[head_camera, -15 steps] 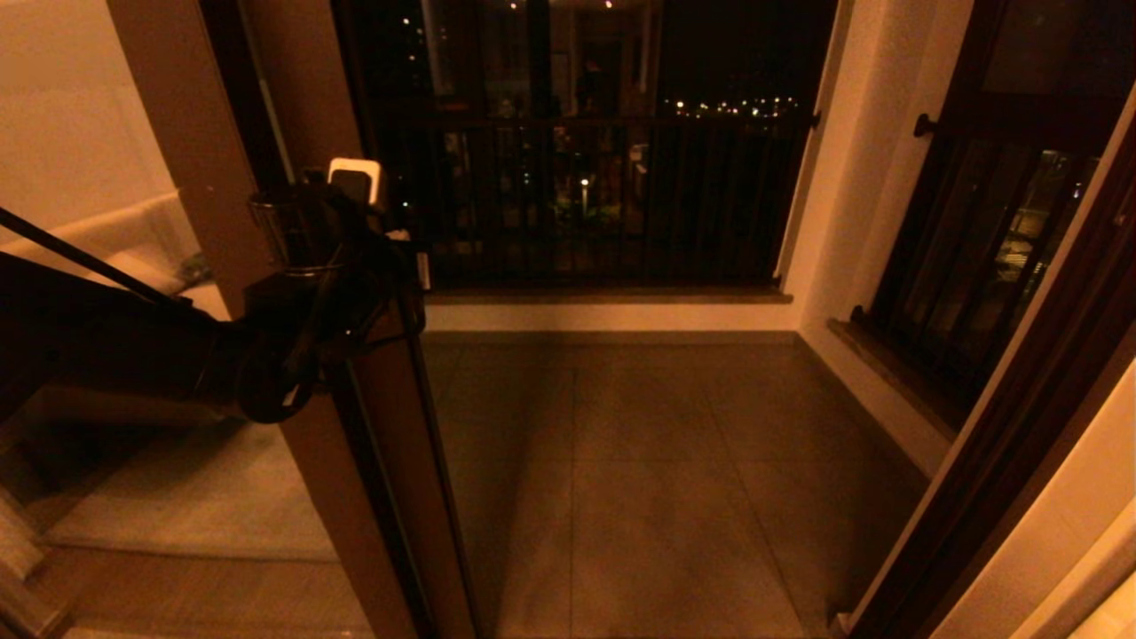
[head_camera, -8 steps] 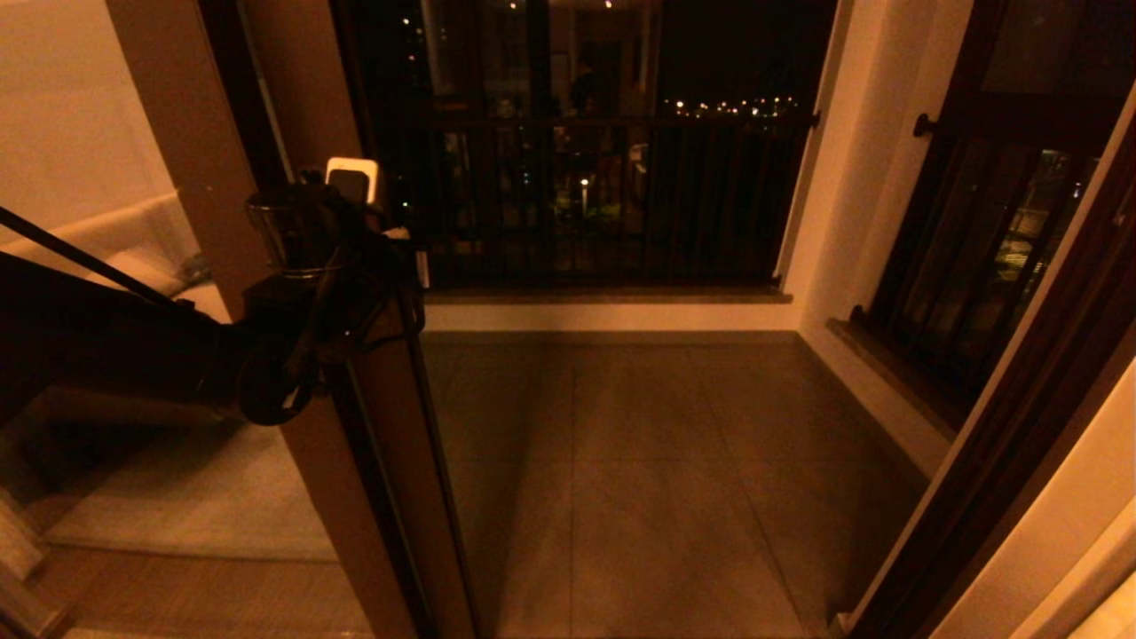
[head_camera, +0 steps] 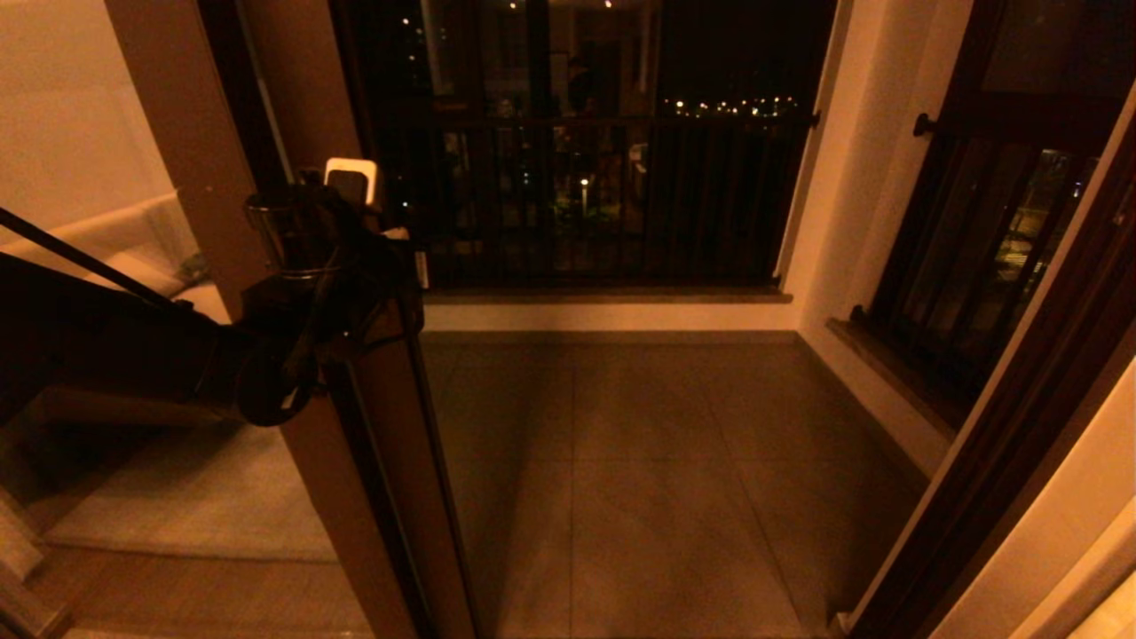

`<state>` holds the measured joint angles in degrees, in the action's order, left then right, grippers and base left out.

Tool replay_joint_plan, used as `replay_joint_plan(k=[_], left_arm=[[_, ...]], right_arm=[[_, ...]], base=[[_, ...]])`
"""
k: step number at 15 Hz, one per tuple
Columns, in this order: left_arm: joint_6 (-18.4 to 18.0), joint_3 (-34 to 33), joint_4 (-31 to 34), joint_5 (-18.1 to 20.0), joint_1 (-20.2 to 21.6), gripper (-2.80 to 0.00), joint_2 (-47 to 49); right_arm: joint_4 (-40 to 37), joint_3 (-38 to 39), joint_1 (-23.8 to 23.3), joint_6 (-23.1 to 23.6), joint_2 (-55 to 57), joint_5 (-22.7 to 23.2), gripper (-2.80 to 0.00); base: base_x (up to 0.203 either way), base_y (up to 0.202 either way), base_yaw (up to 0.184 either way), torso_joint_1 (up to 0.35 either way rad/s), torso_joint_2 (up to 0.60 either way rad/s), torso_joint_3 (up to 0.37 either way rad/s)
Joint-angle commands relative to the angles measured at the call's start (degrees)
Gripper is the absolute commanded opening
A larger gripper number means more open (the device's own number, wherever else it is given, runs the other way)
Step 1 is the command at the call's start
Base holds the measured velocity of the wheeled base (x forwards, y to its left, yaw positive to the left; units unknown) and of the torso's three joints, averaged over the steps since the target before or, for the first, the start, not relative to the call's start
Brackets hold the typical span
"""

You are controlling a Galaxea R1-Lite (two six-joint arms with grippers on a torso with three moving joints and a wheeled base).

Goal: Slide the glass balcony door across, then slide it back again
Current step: Open the slid door

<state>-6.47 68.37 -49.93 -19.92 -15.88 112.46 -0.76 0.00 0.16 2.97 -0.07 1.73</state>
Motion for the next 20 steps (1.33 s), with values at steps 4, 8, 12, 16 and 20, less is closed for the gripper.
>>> replay_joint_plan(k=[4, 8, 12, 16, 20], left_arm=[[0.0, -0.2, -0.3, -0.2, 0.2, -2.8, 0.0], [0.0, -0.2, -0.3, -0.2, 0.2, -2.8, 0.0], [0.0, -0.2, -1.3, -0.2, 0.5, -2.8, 0.3], [0.0, -0.2, -1.3, -0.1, 1.1, -2.8, 0.2], [0.0, -0.3, -1.3, 0.4, 1.5, -2.8, -0.1]], right_arm=[[0.0, 0.0, 0.0, 0.0, 0.1, 0.0, -2.8], [0.1, 0.0, 0.0, 0.0, 0.1, 0.0, -2.8], [0.0, 0.0, 0.0, 0.0, 0.1, 0.0, -2.8], [0.1, 0.0, 0.0, 0.0, 0.1, 0.0, -2.8], [0.0, 0.0, 0.0, 0.0, 0.1, 0.0, -2.8]], base=[[0.0, 0.0, 0.0, 0.0, 0.0, 0.0], [0.0, 0.0, 0.0, 0.0, 0.0, 0.0], [0.0, 0.0, 0.0, 0.0, 0.0, 0.0], [0.0, 0.0, 0.0, 0.0, 0.0, 0.0], [0.0, 0.0, 0.0, 0.0, 0.0, 0.0]])
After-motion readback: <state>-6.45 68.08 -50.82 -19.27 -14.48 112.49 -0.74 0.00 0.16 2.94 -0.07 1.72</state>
